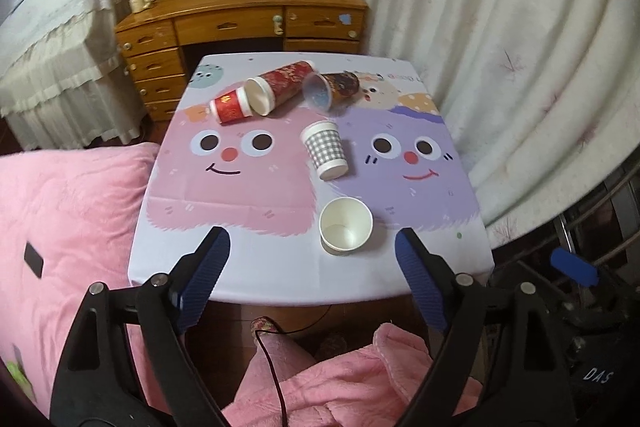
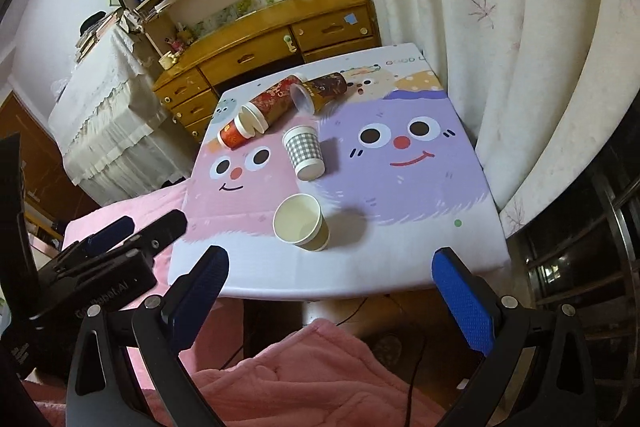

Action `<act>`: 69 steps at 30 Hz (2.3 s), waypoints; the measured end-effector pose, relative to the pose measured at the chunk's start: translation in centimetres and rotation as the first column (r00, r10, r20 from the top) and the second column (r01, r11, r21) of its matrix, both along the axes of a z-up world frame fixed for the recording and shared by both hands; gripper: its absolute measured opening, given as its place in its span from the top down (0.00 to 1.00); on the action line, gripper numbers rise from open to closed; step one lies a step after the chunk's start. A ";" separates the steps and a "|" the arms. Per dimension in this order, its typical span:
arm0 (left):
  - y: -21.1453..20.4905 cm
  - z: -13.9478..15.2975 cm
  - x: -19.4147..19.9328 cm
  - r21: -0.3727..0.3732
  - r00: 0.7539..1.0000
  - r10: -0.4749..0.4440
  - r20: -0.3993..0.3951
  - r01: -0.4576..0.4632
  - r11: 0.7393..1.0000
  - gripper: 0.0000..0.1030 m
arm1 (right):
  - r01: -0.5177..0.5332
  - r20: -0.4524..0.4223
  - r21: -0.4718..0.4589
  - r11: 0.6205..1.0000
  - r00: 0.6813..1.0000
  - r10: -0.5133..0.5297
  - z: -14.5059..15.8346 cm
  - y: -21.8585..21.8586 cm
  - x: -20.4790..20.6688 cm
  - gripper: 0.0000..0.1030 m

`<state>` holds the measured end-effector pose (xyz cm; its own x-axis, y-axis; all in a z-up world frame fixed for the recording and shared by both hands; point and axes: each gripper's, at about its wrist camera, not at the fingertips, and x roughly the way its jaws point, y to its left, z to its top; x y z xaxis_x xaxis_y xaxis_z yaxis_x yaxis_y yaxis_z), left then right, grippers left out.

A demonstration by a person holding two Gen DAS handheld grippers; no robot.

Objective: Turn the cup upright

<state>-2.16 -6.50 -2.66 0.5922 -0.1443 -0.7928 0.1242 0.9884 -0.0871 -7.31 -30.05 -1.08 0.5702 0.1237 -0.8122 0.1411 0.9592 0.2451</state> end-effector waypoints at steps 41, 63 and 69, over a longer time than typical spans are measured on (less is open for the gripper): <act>-1.0 1.1 -1.8 0.035 0.991 0.085 0.103 -0.089 0.995 0.01 | -0.022 0.065 -0.086 0.996 0.998 0.028 0.4 -0.1 0.7 0.00; -1.2 1.1 -1.8 0.041 0.991 0.081 0.108 -0.086 0.995 0.01 | -0.018 0.065 -0.084 0.996 0.998 0.023 0.3 -0.2 0.8 0.00; -1.0 1.2 -1.8 0.042 0.991 0.080 0.110 -0.085 0.995 0.01 | -0.015 0.065 -0.083 0.996 0.998 0.020 0.3 -0.2 0.8 0.00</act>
<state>-3.99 -7.55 -1.51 0.6831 -0.0556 -0.7282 0.0481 0.9984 -0.0311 -6.54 -30.28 -0.74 0.6213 0.0684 -0.7805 0.1103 0.9786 0.1736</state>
